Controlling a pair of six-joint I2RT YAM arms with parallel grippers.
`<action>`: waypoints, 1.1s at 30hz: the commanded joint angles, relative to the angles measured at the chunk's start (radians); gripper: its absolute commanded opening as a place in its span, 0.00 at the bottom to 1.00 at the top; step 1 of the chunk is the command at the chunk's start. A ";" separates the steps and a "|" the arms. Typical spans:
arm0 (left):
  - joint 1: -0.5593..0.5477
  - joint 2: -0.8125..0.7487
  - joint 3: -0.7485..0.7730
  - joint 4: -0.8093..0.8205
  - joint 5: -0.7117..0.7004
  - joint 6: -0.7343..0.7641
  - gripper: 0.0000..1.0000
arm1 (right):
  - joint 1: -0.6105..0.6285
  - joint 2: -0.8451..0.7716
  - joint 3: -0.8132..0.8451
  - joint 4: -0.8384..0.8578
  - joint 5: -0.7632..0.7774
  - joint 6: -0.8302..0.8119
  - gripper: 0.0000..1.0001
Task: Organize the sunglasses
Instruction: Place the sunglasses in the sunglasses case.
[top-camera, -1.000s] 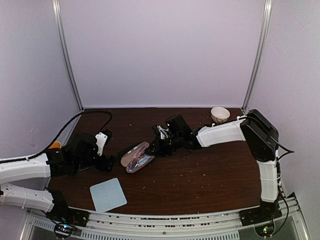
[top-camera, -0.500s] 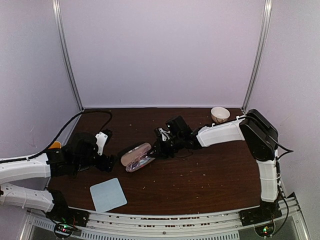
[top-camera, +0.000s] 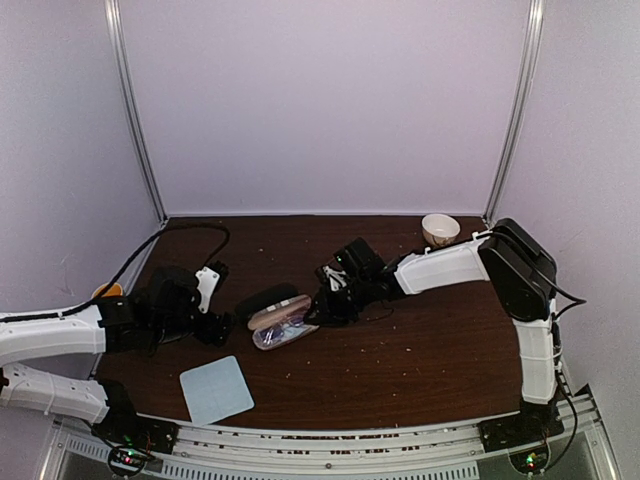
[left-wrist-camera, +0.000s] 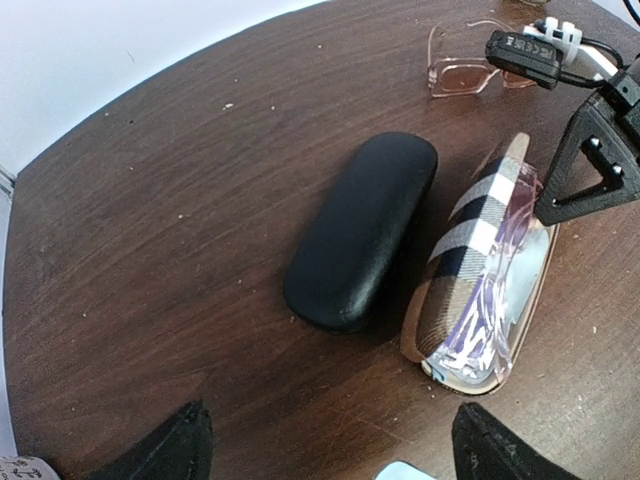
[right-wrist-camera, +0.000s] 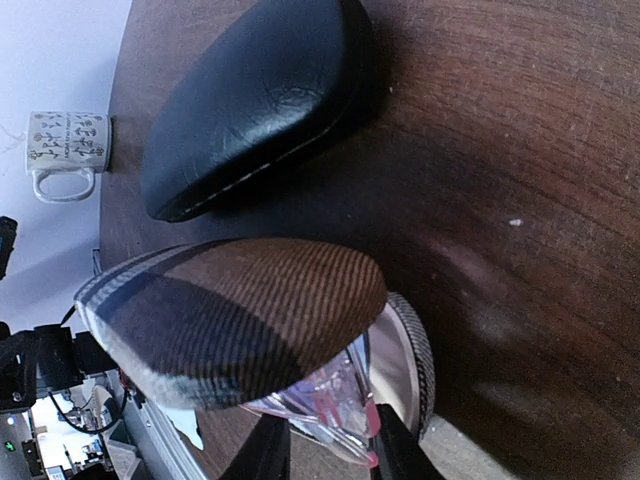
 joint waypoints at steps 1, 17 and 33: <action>0.006 0.009 0.005 0.066 0.014 0.010 0.86 | -0.014 -0.024 -0.022 -0.079 0.062 -0.038 0.28; 0.006 0.017 0.006 0.072 0.026 0.002 0.85 | -0.018 -0.090 -0.035 -0.186 0.126 -0.114 0.46; 0.006 0.022 0.008 0.081 0.031 -0.007 0.85 | -0.018 -0.195 -0.062 -0.326 0.227 -0.209 0.59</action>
